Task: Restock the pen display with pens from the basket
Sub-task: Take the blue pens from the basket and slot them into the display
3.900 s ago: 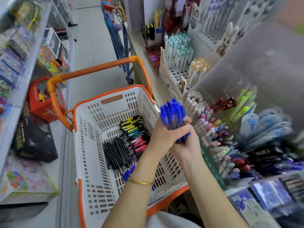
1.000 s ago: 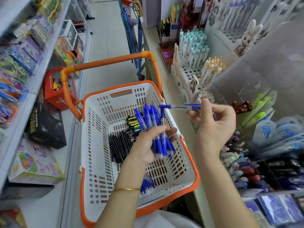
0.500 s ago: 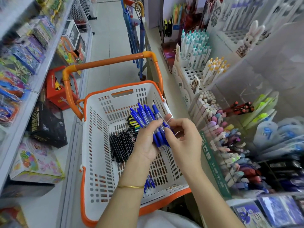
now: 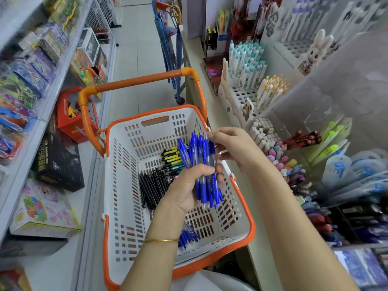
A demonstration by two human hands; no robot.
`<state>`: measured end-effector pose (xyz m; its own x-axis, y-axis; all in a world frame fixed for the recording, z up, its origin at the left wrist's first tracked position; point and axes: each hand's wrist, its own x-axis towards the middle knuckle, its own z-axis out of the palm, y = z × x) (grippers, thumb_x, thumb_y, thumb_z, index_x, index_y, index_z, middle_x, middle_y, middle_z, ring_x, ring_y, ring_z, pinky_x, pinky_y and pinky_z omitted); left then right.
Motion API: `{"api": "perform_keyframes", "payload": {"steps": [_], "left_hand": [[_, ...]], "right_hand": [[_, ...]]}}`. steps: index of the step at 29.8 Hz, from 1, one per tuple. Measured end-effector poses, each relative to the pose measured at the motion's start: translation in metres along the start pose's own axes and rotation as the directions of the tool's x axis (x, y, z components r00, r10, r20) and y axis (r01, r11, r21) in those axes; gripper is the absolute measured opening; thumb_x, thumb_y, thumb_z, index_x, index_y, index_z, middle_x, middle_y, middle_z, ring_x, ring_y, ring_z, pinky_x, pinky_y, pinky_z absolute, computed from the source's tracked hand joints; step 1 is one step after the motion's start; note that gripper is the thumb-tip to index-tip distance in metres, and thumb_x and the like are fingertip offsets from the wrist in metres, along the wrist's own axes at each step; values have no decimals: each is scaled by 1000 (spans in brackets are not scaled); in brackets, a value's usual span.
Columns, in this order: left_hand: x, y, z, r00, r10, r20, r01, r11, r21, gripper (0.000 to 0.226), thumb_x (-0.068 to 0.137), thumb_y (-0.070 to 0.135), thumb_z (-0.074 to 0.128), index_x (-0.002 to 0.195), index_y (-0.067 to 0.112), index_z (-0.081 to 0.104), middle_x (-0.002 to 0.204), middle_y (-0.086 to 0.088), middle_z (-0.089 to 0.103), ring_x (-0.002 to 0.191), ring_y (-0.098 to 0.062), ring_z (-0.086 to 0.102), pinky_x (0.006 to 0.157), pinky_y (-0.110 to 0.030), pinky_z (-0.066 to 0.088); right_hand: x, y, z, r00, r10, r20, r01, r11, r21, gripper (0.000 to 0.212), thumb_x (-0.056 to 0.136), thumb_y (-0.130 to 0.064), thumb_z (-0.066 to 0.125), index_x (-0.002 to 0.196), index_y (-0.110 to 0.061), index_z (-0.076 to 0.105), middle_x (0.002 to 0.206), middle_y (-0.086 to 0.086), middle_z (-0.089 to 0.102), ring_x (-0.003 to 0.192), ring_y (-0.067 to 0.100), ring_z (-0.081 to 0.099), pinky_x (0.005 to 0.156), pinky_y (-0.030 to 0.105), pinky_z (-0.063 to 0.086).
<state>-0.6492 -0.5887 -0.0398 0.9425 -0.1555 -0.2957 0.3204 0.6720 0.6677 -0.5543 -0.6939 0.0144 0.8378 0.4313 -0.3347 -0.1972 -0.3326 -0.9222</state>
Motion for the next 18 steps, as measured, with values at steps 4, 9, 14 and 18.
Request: {"api": "perform_keyframes", "payload": {"steps": [4, 9, 14, 18], "left_hand": [[-2, 0, -9, 996, -14, 87, 25, 992, -121, 45, 64, 10, 66, 108, 7, 59, 75, -1, 61, 62, -12, 59, 60, -27, 54], [-1, -1, -12, 971, -15, 237, 74, 968, -240, 37, 64, 11, 79, 99, 8, 69, 75, 0, 60, 62, -10, 59, 62, -27, 53], [-1, -1, -15, 961, -39, 272, 118, 953, -280, 37, 70, 10, 76, 107, 7, 69, 80, -1, 60, 65, -10, 60, 65, -28, 54], [1, 0, -16, 957, -51, 284, 136, 948, -287, 45, 74, 10, 73, 118, 5, 66, 84, -2, 61, 67, -9, 59, 67, -27, 54]], "right_hand": [[6, 4, -4, 985, 59, 162, -86, 982, 167, 26, 88, -10, 46, 98, -11, 71, 71, 4, 61, 55, 9, 52, 60, 26, 42], [5, 12, -4, 940, -9, 342, -111, 938, 328, 27, 92, 4, 40, 99, -8, 63, 60, 1, 57, 48, 6, 47, 49, 18, 39], [7, 16, -7, 928, -45, 370, -140, 878, 457, 14, 95, -1, 46, 96, -6, 59, 70, 4, 56, 47, 5, 47, 50, 16, 44], [12, 14, -5, 966, -33, 255, -124, 811, 572, 9, 95, -2, 47, 93, -3, 56, 59, 1, 57, 47, 7, 51, 47, 18, 46]]}}
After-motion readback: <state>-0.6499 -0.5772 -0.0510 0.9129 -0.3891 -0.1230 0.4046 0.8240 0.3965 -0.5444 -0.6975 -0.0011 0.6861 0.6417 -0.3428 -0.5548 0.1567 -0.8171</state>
